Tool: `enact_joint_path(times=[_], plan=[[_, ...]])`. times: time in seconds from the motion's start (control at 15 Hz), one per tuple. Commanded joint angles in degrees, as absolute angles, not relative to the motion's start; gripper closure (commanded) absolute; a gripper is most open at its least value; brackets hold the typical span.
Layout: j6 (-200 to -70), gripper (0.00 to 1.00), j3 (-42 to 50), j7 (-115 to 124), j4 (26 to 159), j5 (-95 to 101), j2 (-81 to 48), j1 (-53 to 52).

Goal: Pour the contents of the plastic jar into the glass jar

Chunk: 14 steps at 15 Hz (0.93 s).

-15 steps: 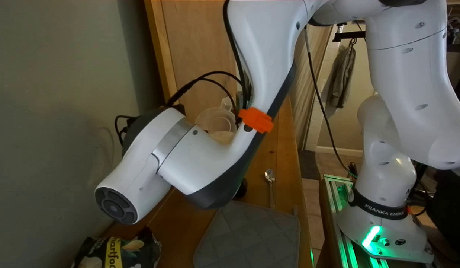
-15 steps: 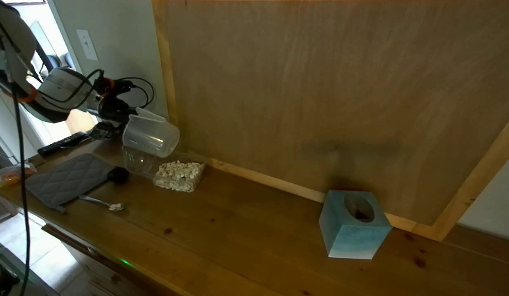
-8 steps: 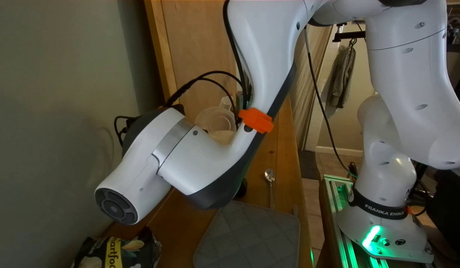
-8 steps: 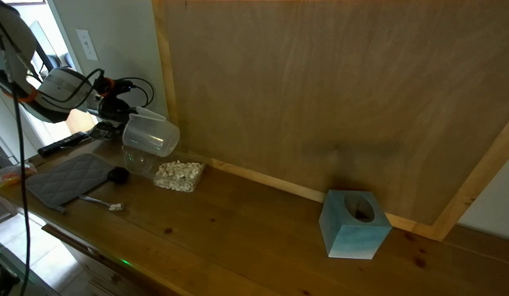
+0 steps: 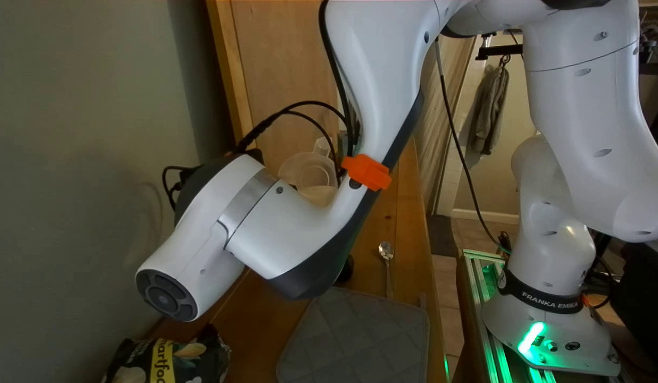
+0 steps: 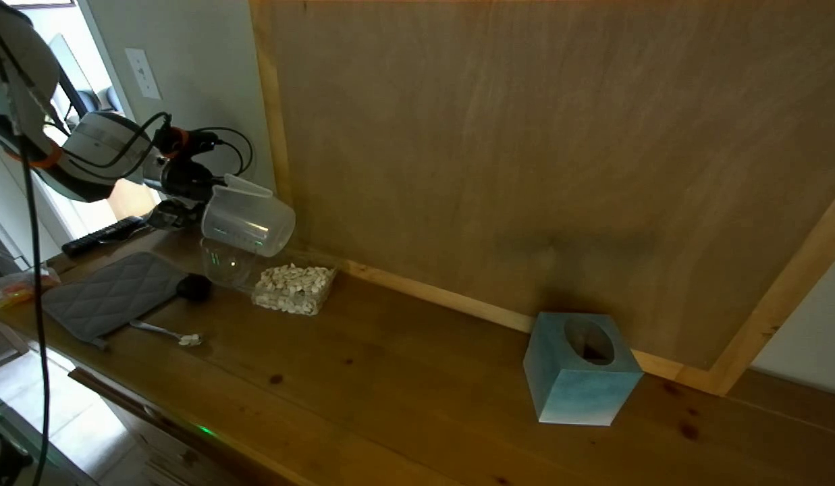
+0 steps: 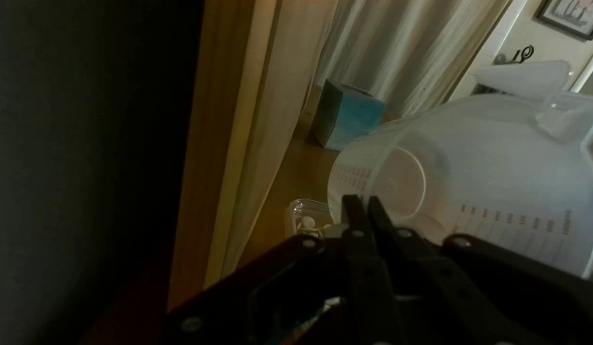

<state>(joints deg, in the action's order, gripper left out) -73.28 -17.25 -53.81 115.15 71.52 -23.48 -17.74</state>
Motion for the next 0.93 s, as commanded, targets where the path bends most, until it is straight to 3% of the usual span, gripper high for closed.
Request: enact_joint_path(times=[0.0,0.87], plan=[[-70.9,0.99,-17.1,-55.5,114.7,74.2,-24.1,-18.4],[-71.1,0.99,-17.4,-56.5,114.3,73.4,-24.2,-18.2]])
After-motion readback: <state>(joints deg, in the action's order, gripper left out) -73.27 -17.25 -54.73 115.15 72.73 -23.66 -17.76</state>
